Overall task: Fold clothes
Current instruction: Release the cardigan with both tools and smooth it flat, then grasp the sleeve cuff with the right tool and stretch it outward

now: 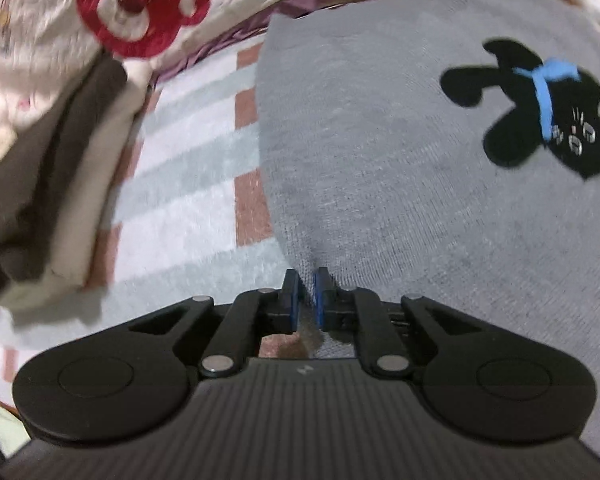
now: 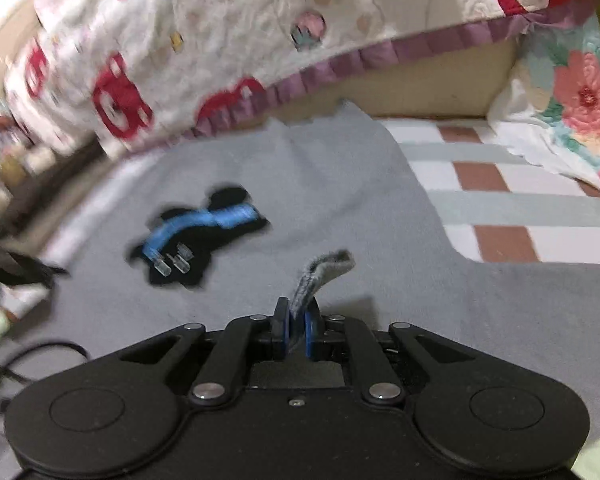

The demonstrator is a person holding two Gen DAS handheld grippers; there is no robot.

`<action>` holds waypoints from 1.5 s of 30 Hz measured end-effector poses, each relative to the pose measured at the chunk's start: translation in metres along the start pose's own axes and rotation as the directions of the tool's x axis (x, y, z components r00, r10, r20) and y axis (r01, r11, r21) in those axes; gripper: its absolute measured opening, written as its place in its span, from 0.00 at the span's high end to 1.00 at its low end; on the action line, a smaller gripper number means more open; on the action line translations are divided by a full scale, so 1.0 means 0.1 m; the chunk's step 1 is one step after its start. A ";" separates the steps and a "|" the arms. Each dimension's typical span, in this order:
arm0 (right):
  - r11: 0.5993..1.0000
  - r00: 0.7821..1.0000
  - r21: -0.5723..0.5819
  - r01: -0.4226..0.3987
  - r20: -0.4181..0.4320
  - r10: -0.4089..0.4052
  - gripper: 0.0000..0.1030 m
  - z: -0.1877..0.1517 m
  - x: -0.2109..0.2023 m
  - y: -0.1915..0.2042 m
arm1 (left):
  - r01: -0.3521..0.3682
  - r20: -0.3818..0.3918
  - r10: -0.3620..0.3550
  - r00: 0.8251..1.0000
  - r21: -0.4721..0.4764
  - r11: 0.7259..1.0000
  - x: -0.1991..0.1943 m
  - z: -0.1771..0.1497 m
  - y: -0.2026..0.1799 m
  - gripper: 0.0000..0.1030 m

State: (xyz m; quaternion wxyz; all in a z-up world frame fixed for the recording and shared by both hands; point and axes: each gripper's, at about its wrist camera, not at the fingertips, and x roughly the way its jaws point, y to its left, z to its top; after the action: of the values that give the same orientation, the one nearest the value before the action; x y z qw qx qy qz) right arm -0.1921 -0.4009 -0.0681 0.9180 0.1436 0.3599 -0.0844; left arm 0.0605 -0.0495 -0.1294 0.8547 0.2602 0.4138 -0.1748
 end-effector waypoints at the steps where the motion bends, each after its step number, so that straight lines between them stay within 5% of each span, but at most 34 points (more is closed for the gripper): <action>1: 1.000 1.000 0.004 0.005 -0.006 -0.005 0.92 -0.01 0.01 -0.01 | -0.015 0.003 0.015 1.000 0.021 1.000 -0.02 0.01 -0.03 0.91; 6: 0.999 0.999 0.023 0.033 -0.035 -0.032 0.93 -0.08 0.05 -0.04 | -0.095 0.068 0.097 0.993 -0.029 0.995 -0.26 0.04 -0.01 0.85; 8: 0.999 0.998 0.031 0.044 -0.047 -0.043 0.93 -0.11 0.07 -0.05 | -0.049 0.098 0.057 0.994 -0.077 0.996 -0.41 0.05 0.01 0.74; 12: 0.996 0.996 0.072 0.051 -0.079 -0.045 0.93 -0.17 0.12 -0.09 | 0.200 0.105 -0.179 0.978 -0.242 0.950 -0.53 0.01 0.04 0.69; 15: 0.994 0.995 0.093 0.062 -0.086 -0.054 0.92 -0.19 0.12 -0.12 | 0.335 -0.012 -0.350 0.937 -0.265 0.904 -0.37 -0.05 -0.08 0.57; 18: 0.990 0.992 0.110 0.093 -0.090 -0.083 0.85 -0.20 0.12 -0.15 | 0.293 -0.079 -0.325 0.942 -0.276 0.915 -0.26 -0.09 -0.18 0.57; 25: 0.976 0.994 0.191 0.103 -0.060 -0.093 0.75 -0.19 -0.08 -0.40 | 0.252 -0.083 -0.277 0.957 -0.231 0.940 -0.41 -0.06 -0.38 0.56; 34: 0.947 0.995 0.311 0.085 0.025 -0.097 0.68 -0.13 -0.51 -0.85 | 0.340 -0.069 -0.359 0.931 -0.193 0.920 -0.68 0.18 -0.93 0.54; 41: 0.914 0.992 0.401 0.070 0.067 -0.106 0.58 -0.11 -0.96 -1.42 | 0.471 -0.013 -0.474 0.880 -0.100 0.877 -0.94 0.67 -1.53 0.53; 45: 0.890 0.993 0.451 0.071 0.057 -0.108 0.44 -0.12 -1.37 -2.02 | 0.559 -0.010 -0.559 0.829 0.027 0.829 -1.16 0.99 -2.25 0.53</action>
State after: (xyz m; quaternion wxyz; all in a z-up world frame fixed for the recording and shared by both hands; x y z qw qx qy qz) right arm -0.3521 -0.5806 -0.0236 0.8690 0.3310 0.2997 -0.2129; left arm -0.0634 -0.2792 -0.0530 0.7622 0.1402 0.4697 -0.4228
